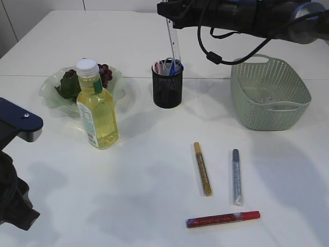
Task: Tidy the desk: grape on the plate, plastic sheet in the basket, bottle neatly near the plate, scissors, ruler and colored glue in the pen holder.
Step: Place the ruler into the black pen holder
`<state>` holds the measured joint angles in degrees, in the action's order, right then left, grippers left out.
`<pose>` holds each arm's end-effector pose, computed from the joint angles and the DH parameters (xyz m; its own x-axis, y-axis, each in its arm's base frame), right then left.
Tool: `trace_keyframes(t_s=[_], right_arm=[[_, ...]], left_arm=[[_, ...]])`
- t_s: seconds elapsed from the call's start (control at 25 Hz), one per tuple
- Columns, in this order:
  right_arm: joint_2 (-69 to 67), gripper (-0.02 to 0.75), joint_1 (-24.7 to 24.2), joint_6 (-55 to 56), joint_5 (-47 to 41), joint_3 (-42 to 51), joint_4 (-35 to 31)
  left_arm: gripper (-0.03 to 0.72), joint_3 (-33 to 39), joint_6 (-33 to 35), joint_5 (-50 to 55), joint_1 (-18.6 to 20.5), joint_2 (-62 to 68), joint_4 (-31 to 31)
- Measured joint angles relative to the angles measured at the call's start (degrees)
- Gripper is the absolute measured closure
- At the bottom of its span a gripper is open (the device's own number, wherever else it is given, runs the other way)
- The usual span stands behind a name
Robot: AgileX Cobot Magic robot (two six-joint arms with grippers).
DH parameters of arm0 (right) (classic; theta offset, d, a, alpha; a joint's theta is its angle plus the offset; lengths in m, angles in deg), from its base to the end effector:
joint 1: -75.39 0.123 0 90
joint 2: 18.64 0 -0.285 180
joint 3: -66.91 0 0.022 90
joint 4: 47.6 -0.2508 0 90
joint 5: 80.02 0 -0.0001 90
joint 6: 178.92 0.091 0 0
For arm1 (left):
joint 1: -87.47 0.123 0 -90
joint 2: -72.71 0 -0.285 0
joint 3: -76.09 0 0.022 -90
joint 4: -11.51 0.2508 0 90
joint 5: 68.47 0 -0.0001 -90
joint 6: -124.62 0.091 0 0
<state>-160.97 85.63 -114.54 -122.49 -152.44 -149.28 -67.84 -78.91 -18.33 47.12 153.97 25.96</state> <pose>0.5237 0.1558 0.2593 0.0936 -0.1150 -0.9889 -0.7790 0.6101 -0.1447 0.1715 -0.1228 0.2222 -0.8658 0.4207 -0.2709 0.4021 0.9072 0.1238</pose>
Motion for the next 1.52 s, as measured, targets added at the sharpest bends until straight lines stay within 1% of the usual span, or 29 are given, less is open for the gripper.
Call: trace_keyframes(t_s=[0.32,0.8,0.92,1.04,1.08,1.24,1.32,1.4,1.44,1.52], right_arm=[[-2.99,0.447,1.04,0.47,-1.15,-2.07,-0.11],[-7.41,0.445,1.08,0.71,-0.42,-4.66,-0.11],[-7.64,0.405,1.08,0.71,0.12,-4.66,-0.11],[-7.64,0.316,1.08,0.71,0.12,-4.66,-0.11],[-7.64,0.300,1.08,0.85,0.12,-4.66,-0.11],[-7.64,0.275,1.08,5.40,2.27,-4.70,0.04],[-7.26,0.272,1.08,9.73,4.46,-4.70,2.66],[-6.01,0.272,1.08,17.25,5.80,-4.70,9.15],[-5.12,0.271,1.08,21.65,6.05,-4.70,14.39],[-2.81,0.271,1.08,34.73,6.05,-4.70,26.29]], left_arm=[[0.450,0.00,0.00,0.09,0.00,0.00,0.00],[0.450,0.00,0.00,0.09,0.00,0.00,-0.13],[0.450,0.00,0.00,0.09,0.00,0.00,-0.53],[0.450,0.00,0.00,0.09,0.00,0.00,-0.77],[0.450,0.00,0.00,0.09,0.00,0.00,-0.88],[0.450,0.00,0.00,0.09,0.00,0.00,-1.02],[0.451,0.00,0.00,0.09,0.00,0.00,-1.02],[0.451,0.00,0.00,0.09,0.00,0.00,-1.02],[0.451,0.00,0.00,0.09,0.00,0.00,-1.02],[0.451,0.00,0.00,0.09,0.00,0.00,-1.02]])
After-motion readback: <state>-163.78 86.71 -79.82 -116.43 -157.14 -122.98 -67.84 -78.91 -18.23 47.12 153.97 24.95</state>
